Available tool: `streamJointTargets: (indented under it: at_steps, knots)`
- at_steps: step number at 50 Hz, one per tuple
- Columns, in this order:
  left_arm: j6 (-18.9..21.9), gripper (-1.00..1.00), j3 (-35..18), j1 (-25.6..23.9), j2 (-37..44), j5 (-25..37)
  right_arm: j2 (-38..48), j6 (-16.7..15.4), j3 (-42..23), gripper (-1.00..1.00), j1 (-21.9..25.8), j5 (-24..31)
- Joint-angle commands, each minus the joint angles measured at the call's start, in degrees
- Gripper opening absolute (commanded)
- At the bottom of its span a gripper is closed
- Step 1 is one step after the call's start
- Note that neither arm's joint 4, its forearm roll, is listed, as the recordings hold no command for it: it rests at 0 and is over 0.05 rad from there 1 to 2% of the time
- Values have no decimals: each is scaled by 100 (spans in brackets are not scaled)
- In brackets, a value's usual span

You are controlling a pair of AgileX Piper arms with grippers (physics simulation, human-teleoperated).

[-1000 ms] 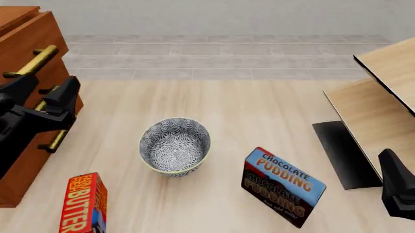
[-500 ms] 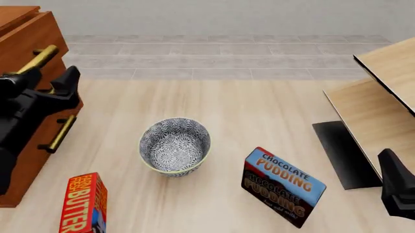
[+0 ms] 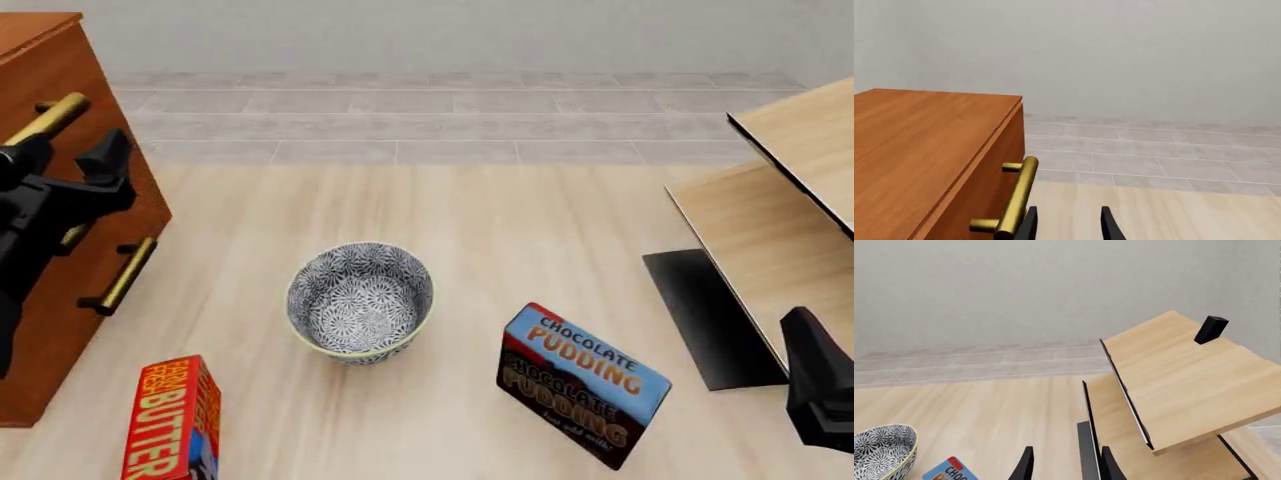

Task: Close the top drawer of the cabinet and put the bowl on top of it.

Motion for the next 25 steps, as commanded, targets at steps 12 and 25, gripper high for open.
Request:
streamJointTargets:
  at_steps: [12, 25]
  knots:
    - [307, 100, 134, 1346, -146, -155, 16, 15, 3, 100, -3, -19]
    - [469, 100, 241, 1520, -175, -224, 13, 11, 4, 100, -4, -19]
